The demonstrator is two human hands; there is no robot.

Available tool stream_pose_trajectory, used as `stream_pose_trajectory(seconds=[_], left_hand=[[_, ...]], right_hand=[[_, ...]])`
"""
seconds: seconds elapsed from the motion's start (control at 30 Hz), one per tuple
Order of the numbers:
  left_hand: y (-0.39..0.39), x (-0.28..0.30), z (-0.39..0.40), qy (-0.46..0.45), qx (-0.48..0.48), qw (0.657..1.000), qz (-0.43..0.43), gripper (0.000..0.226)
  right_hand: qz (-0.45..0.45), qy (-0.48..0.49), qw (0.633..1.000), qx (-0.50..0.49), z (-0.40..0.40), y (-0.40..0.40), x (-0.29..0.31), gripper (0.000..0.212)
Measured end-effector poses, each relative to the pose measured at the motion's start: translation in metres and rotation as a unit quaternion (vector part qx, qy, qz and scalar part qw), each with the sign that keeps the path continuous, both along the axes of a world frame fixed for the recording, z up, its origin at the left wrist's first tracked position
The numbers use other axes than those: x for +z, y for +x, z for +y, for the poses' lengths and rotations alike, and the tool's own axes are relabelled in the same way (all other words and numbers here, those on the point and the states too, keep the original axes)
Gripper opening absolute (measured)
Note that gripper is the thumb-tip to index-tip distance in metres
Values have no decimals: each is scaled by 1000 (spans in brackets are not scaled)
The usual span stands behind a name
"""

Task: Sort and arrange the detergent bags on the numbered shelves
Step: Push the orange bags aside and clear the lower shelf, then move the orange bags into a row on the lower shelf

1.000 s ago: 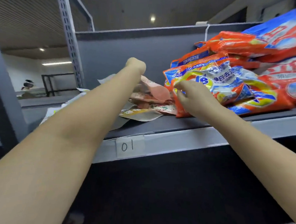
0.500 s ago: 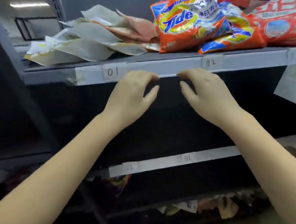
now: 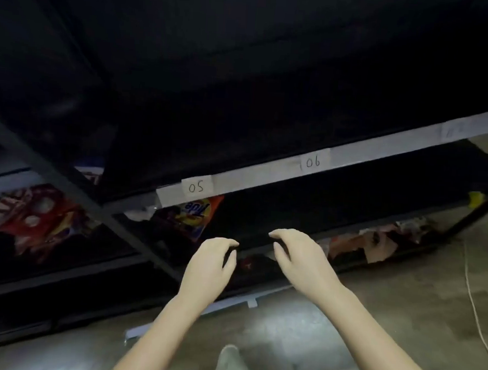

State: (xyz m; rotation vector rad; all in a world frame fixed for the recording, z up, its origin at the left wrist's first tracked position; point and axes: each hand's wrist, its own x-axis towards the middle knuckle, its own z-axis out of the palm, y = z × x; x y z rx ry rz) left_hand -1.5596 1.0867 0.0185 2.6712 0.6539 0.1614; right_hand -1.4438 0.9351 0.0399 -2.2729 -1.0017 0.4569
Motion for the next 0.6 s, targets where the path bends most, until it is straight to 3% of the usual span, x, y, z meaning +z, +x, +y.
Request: stream_pose_trajectory(seconds=[0.37,0.6], left_hand=[[47,-185,142,-11,153,977,145,35],[60,-262,196,27,182,977,112,42]], right_hand=[[178,-41,983,-29,187,52,-194,35],[301,107,934,-162,289,73,-261,31]])
